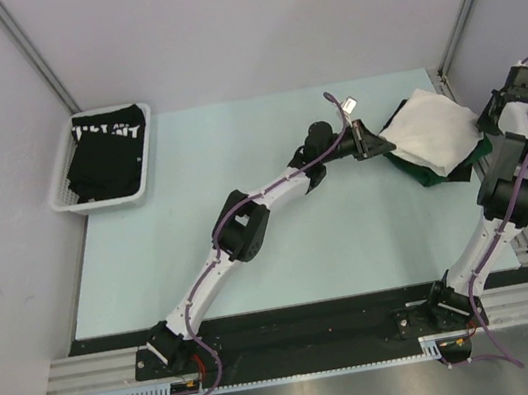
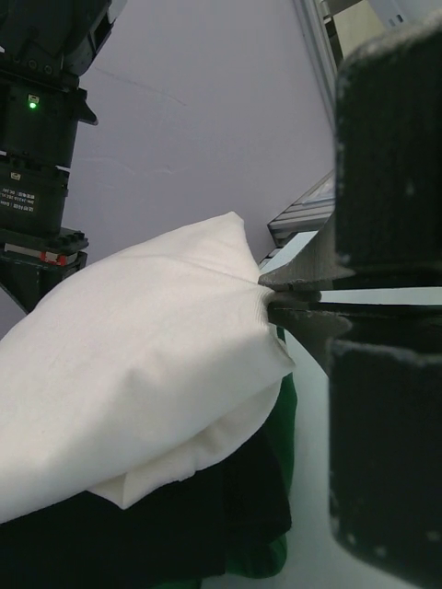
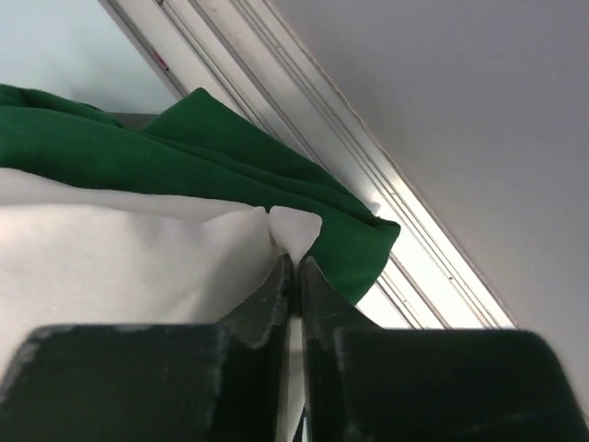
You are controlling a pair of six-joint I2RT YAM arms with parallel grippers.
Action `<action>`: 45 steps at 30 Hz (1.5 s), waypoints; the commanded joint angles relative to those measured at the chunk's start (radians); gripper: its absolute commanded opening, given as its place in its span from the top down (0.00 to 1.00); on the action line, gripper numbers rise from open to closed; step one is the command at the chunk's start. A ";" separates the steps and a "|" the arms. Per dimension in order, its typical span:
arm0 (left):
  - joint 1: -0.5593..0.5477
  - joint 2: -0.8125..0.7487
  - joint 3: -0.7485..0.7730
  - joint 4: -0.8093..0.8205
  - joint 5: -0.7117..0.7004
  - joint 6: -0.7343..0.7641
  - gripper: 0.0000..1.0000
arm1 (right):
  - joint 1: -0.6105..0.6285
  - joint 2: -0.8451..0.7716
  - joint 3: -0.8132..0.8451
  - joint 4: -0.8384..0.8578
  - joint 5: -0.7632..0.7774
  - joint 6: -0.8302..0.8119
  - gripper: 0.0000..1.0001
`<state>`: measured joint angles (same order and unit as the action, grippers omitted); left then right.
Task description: Fold and stack the t-shirts
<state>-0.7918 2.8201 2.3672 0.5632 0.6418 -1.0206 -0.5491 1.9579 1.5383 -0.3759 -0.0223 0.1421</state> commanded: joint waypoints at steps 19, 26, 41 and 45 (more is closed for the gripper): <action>0.022 -0.105 -0.028 0.050 0.059 0.007 0.01 | 0.034 -0.103 0.250 -0.099 0.280 0.013 0.35; 0.042 -0.227 -0.164 0.041 0.056 0.054 0.00 | 0.107 -0.174 0.361 -0.181 0.193 0.021 0.00; 0.203 -0.715 -0.583 -0.530 -0.058 0.561 0.00 | 0.448 -0.335 0.298 -0.337 -0.111 0.051 0.00; 0.215 -0.905 -0.724 -0.776 -0.363 0.724 0.01 | 0.610 -0.373 0.218 -0.354 -0.004 0.037 0.00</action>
<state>-0.5663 2.1258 1.7515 0.0956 0.5426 -0.5617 -0.0708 1.6089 1.8248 -0.6464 -0.0437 0.1898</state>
